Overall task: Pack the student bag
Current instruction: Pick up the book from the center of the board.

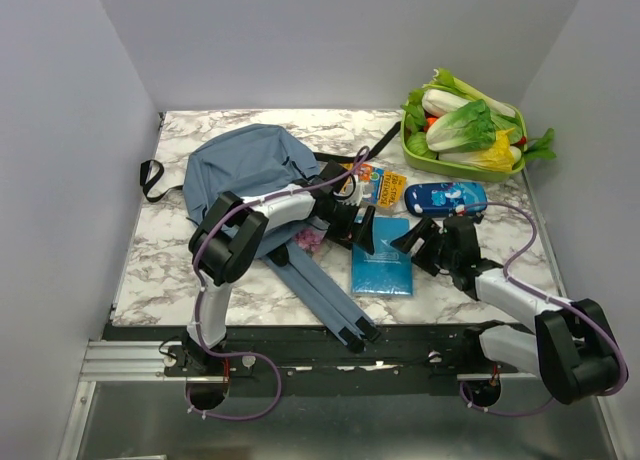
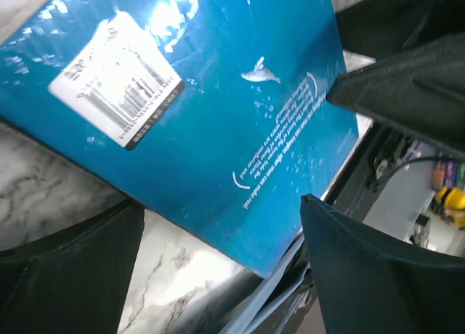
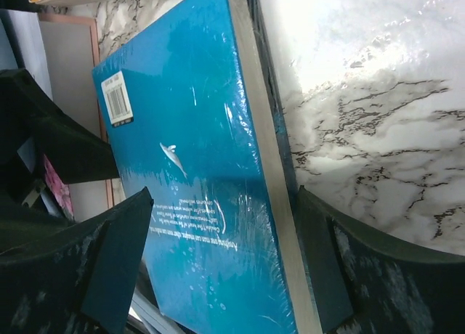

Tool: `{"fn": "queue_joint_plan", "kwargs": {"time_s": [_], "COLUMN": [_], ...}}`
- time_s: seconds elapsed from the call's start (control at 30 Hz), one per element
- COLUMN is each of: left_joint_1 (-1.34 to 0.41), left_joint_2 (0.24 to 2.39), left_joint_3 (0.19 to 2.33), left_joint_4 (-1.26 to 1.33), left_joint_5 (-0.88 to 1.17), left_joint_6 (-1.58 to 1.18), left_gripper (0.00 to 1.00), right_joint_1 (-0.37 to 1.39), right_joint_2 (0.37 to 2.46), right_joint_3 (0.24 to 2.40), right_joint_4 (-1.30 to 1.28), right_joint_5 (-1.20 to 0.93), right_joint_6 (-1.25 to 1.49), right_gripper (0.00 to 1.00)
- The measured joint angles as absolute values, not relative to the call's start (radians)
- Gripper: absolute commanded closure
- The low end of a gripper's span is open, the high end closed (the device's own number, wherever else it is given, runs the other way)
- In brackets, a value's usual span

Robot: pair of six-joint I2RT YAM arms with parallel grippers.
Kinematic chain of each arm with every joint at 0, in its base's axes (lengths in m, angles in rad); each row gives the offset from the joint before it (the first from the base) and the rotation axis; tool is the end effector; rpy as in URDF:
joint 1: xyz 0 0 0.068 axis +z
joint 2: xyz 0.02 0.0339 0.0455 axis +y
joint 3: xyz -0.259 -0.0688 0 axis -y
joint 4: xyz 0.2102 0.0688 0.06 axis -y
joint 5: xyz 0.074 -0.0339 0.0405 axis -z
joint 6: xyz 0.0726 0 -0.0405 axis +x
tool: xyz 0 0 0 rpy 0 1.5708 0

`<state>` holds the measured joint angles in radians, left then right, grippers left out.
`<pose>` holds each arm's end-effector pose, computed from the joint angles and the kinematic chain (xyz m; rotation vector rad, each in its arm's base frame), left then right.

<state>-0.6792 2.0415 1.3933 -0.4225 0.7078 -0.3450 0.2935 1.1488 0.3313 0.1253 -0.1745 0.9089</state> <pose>0.2841 -0.2900 0.1519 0.7232 2.7059 -1.2470 0.2007 0.0738 0.1446 0.6296 2.3052 0.8069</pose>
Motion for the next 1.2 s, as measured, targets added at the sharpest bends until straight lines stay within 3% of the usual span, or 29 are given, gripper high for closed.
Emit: {"fn": "queue_joint_plan", "kwargs": {"time_s": [0.13,0.5,0.7,0.83,1.0,1.2], "left_joint_1": [-0.667,-0.668,-0.668,-0.668,-0.668,-0.670], "left_joint_2": [2.049,2.068,2.073,2.073,2.072,2.058], "left_joint_3": [1.388,1.354,1.350,1.350,1.352,1.377], "left_joint_4": [-0.325,-0.076,0.017,0.065,0.094,0.103], "left_joint_5": [0.698,0.675,0.674,0.686,0.698,0.742], "left_joint_6": [-0.392,-0.443,-0.472,-0.486,-0.494,-0.516], "left_gripper": [0.25,0.51,0.65,0.83,0.86,0.89], "right_joint_1": [0.292,0.295,0.295,0.297,0.300,0.303], "right_joint_2": [1.121,0.902,0.903,0.913,0.915,0.985], "right_joint_3": [0.311,0.286,0.286,0.286,0.286,0.298], "right_joint_4": [0.140,-0.004,-0.038,-0.052,-0.057,-0.046], "right_joint_5": [-0.174,-0.202,-0.212,-0.221,-0.223,-0.228], "right_joint_6": [0.906,0.882,0.875,0.872,0.861,0.855], "right_gripper": [0.15,0.22,0.24,0.25,0.25,0.08]}}
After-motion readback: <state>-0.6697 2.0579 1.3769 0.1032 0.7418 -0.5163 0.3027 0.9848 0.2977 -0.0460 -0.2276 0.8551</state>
